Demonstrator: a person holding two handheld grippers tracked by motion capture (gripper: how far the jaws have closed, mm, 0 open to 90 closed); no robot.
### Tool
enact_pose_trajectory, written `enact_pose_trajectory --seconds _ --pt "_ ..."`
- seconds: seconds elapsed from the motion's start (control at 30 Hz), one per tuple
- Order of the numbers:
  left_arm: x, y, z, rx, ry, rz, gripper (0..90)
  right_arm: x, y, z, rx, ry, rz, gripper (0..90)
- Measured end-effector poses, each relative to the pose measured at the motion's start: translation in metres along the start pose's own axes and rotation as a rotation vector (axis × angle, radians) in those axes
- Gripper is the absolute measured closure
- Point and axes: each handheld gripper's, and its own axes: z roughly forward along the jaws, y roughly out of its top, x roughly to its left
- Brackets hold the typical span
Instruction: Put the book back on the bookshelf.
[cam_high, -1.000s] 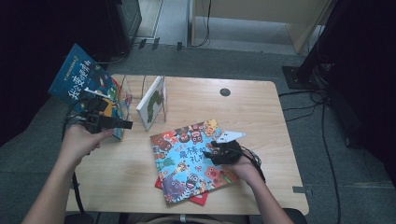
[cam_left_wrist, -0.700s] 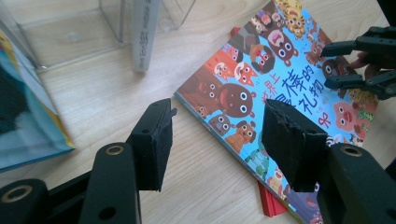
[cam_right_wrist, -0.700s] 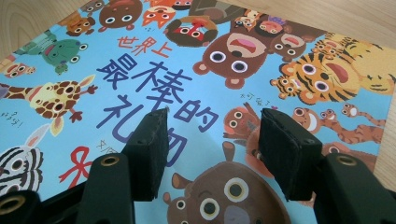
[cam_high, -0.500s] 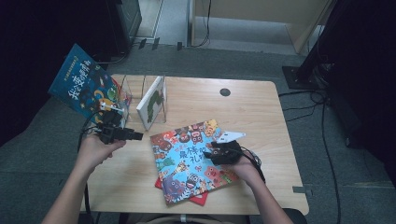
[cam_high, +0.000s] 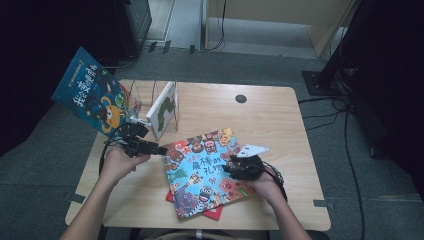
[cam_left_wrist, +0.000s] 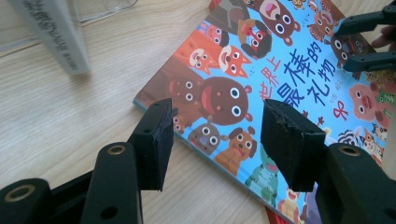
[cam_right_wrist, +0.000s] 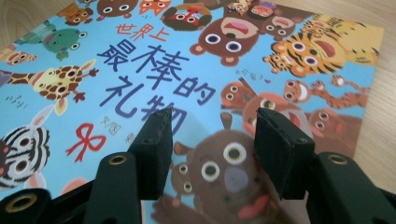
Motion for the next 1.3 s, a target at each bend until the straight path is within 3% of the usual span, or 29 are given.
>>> enact_pose_trajectory --seconds 0.53,0.7,0.93,1.03,1.3 --pt "-0.007 0.01 0.034 0.026 -0.037 0.075 44.8 0.007 -0.032 -0.032 -0.036 -0.067 0.05 52.7" --pt "-0.008 0.011 0.041 0.034 -0.046 0.095 44.5 0.012 -0.043 -0.043 -0.041 -0.095 0.056 47.7" --pt "-0.011 0.012 0.044 0.038 -0.062 0.112 44.2 0.013 -0.06 -0.059 -0.028 -0.111 0.068 40.8" --pt "-0.011 0.012 0.044 0.042 -0.055 0.118 44.2 0.014 -0.065 -0.066 -0.025 -0.109 0.086 40.9" --pt "-0.01 0.011 0.043 0.032 -0.057 0.121 44.1 0.015 -0.075 -0.078 -0.016 -0.09 0.079 39.0"
